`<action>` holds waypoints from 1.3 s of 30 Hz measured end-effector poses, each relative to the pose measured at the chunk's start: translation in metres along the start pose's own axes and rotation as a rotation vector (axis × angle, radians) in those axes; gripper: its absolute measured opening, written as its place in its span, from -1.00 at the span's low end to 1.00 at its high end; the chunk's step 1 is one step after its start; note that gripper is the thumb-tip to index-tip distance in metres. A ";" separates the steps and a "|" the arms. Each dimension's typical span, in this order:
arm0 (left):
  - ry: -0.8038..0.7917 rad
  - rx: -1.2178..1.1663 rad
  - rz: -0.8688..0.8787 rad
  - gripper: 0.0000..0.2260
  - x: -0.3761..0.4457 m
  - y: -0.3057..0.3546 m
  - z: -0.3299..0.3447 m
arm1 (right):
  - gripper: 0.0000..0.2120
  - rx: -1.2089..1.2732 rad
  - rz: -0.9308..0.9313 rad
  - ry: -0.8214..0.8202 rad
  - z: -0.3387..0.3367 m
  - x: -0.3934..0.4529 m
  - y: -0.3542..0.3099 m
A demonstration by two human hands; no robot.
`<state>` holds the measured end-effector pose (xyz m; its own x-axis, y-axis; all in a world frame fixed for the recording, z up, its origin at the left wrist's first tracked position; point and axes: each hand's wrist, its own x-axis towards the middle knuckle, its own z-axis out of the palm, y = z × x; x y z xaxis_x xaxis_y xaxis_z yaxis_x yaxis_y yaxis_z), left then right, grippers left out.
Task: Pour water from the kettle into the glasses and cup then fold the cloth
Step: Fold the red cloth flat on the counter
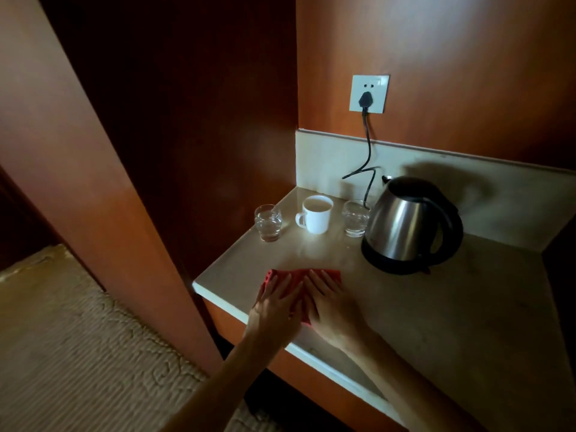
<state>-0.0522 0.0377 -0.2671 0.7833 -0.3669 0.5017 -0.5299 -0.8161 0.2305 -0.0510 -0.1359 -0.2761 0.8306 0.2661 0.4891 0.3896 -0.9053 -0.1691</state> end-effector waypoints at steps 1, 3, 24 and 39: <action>-0.010 0.019 0.034 -0.66 -0.009 0.007 0.000 | -0.54 0.008 0.003 0.011 -0.007 -0.015 -0.001; -0.011 0.050 0.104 -0.66 -0.022 0.026 -0.001 | -0.54 0.019 0.008 0.033 -0.020 -0.044 0.001; 0.038 -0.183 0.073 -0.65 0.090 0.004 0.050 | -0.57 -0.085 0.106 0.077 0.010 0.048 0.065; 0.034 -0.104 -0.090 -0.67 0.004 -0.005 -0.008 | -0.57 0.061 -0.034 -0.039 -0.001 0.019 -0.001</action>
<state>-0.0492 0.0438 -0.2596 0.8184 -0.2776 0.5031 -0.4905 -0.7935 0.3601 -0.0360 -0.1303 -0.2658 0.8307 0.3101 0.4623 0.4405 -0.8740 -0.2051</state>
